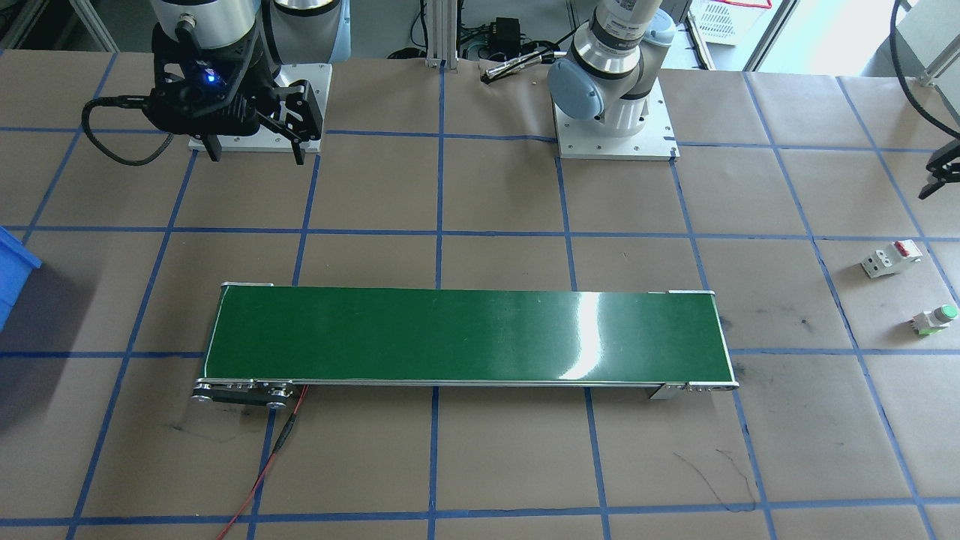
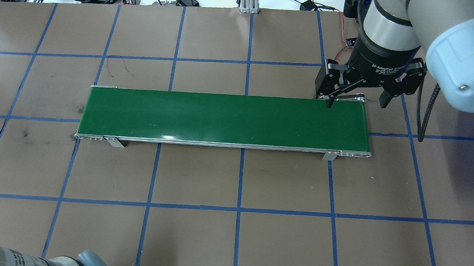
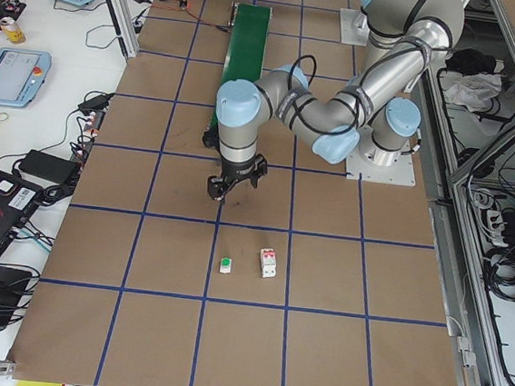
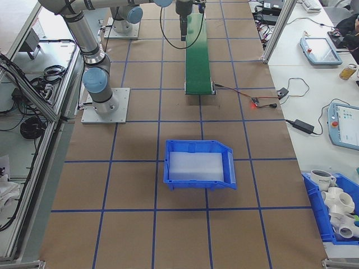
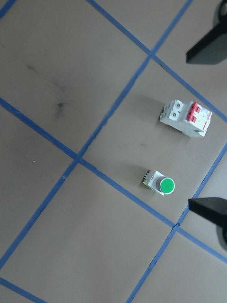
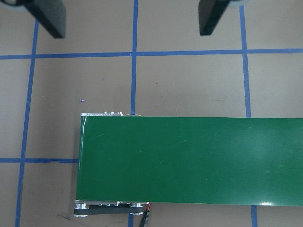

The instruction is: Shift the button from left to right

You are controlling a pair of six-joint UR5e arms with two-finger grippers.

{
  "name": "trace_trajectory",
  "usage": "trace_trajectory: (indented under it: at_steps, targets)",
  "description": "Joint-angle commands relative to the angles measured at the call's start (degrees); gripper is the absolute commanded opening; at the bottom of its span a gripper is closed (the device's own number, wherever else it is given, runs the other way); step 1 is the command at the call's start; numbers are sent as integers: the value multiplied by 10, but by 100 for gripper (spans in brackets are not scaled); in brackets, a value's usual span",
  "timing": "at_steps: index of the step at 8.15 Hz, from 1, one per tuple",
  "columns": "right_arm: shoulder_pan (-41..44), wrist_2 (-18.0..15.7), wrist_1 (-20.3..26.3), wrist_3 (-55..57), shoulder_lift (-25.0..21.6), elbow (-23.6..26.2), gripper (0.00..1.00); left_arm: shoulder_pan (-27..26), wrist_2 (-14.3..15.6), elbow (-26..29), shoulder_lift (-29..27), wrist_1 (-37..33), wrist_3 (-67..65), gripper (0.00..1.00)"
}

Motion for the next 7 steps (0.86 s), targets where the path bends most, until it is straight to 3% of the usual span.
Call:
trace_trajectory:
  at_steps: [1, 3, 4, 7]
  targets:
    - [0, 0, 0, 0, 0, 0, 100, 62, -26, 24, -108, 61, 229, 100]
    - [0, 0, 0, 0, 0, 0, 100, 70, -35, 46, -152, 75, 342, 100]
    - [0, 0, 0, 0, 0, 0, 100, 71, -67, 45, -163, 77, 395, 100]
    - [0, 0, 0, 0, 0, 0, 100, 70, -69, 39, -189, 102, 405, 100]
